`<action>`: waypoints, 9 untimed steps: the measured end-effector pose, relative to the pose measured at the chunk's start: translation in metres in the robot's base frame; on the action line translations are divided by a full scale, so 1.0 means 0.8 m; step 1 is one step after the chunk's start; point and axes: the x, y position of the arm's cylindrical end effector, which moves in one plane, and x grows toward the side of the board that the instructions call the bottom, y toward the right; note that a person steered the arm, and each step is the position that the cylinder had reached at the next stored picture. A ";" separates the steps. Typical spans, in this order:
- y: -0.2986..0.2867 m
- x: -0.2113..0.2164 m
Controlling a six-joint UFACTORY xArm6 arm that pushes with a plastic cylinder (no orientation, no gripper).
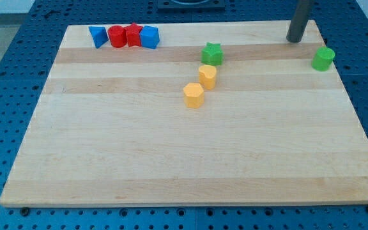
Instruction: Move your arm to the top right
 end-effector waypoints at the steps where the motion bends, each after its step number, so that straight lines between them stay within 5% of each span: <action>1: 0.010 0.021; 6: -0.029 0.010; 9: -0.052 -0.051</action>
